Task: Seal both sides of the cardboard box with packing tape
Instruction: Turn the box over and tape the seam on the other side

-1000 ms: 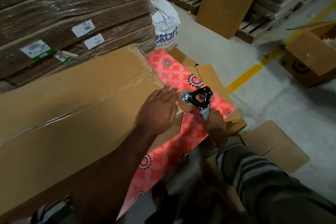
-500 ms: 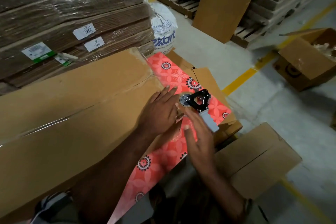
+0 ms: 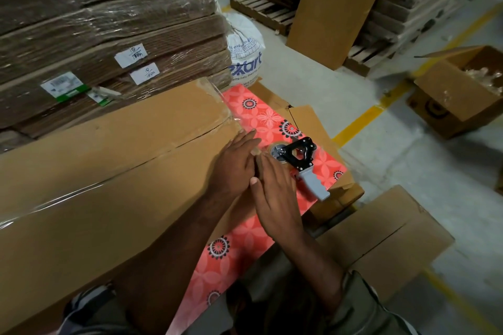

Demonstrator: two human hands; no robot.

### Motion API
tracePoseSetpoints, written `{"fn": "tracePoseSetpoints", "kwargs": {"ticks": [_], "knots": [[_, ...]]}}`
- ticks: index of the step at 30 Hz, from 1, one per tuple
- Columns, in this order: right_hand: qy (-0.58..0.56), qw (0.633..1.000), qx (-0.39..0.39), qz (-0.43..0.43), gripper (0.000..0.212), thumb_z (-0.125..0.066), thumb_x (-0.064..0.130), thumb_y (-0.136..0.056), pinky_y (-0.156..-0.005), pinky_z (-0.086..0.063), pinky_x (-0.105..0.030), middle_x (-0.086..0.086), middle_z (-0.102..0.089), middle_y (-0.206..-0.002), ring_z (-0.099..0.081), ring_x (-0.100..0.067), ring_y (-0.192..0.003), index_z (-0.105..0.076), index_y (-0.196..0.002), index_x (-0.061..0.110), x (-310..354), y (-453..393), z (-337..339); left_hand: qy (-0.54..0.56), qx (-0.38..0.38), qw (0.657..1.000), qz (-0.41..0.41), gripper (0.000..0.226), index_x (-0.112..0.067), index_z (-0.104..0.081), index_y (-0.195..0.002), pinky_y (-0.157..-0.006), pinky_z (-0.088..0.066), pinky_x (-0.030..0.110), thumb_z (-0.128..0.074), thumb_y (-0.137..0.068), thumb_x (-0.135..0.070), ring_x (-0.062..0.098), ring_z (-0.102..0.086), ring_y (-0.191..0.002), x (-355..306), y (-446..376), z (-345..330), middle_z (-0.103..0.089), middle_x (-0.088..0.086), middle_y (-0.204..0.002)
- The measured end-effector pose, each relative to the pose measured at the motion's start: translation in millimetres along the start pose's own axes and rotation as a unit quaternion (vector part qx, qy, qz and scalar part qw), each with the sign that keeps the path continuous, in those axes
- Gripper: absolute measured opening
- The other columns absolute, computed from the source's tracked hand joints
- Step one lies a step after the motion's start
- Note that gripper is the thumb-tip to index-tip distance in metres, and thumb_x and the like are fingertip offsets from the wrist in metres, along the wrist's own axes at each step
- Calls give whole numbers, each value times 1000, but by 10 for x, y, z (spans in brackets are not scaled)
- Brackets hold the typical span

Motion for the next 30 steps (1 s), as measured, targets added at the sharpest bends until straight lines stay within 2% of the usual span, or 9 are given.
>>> {"fn": "tracePoseSetpoints", "kwargs": {"ticks": [8,11,13,15,18,21,23,26,30], "knots": [[-222,967,73,-99,55,-45,33,-107,-124,-24,-26,14,-35,-164,-29,4,-149,-33,-160,24,-436,-6,-74,-45,13,999,-17,60,-12,-64,-137,-121,-36,48,-30,-90,-22,27,-37,-153,-59,-19,-40,-52,3,-157],[-205,966,118,-104,56,-46,33,-109,-122,-22,-20,28,-30,-158,-25,20,-142,-27,-162,27,-597,102,-110,-51,18,998,-12,56,-13,-63,-138,-123,-34,47,-35,-91,-18,25,-34,-154,-42,-25,-63,-51,2,-158],[-174,974,88,-118,56,-50,31,-106,-125,-26,-32,17,-35,-160,-30,10,-145,-34,-159,23,-753,172,-25,-53,22,998,-12,55,-14,-63,-139,-123,-33,45,-37,-90,-16,24,-33,-155,-40,-30,-75,-50,2,-158],[-140,985,-9,-106,50,-52,18,-101,-119,-37,-38,8,-50,-153,-44,-6,-143,-50,-150,20,-796,226,235,-59,26,998,-13,56,-15,-62,-139,-124,-33,45,-36,-90,-16,23,-32,-155,-35,-35,-85,-50,1,-159],[-121,983,-130,-53,37,-54,-2,-91,-97,-52,-41,4,-66,-119,-63,-17,-117,-69,-121,15,-632,275,606,-65,27,997,-11,55,-14,-62,-139,-124,-32,45,-36,-90,-16,23,-32,-155,-21,-47,-88,-50,1,-159],[-163,980,-114,-24,27,-58,-4,-92,-84,-53,-31,5,-67,-105,-65,-14,-101,-70,-106,16,-468,197,560,-69,28,997,-12,55,-15,-62,-138,-124,-32,43,-36,-90,-16,24,-32,-155,-32,-36,-89,-49,1,-159],[-210,974,-63,-61,22,-59,3,-93,-83,-53,-29,7,-69,-102,-66,-14,-99,-70,-102,20,-522,138,280,-71,29,997,-14,56,-15,-62,-138,-124,-33,44,-34,-90,-17,25,-31,-155,-26,-31,-85,-48,0,-160],[-290,940,-14,-180,18,-59,6,-86,-80,-51,-34,3,-69,-90,-64,-15,-86,-69,-87,21,-837,161,-208,-74,27,997,-20,57,-16,-62,-138,-123,-34,45,-33,-89,-19,25,-32,-155,-37,-32,-85,-49,1,-159],[-405,828,51,-385,27,-55,-8,-87,-62,-50,-27,-6,-64,-74,-59,-23,-73,-65,-76,15,-1250,356,-684,-71,26,997,-18,54,-14,-63,-138,-124,-32,45,-37,-90,-14,26,-33,-155,-66,-22,-72,-49,3,-159]]}}
Point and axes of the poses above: each hand's wrist, its own y-axis away from the middle knuckle, its own z-axis out of the back of the hand, x = y × z, the point moved 10 cm from there along -y, towards the middle knuckle
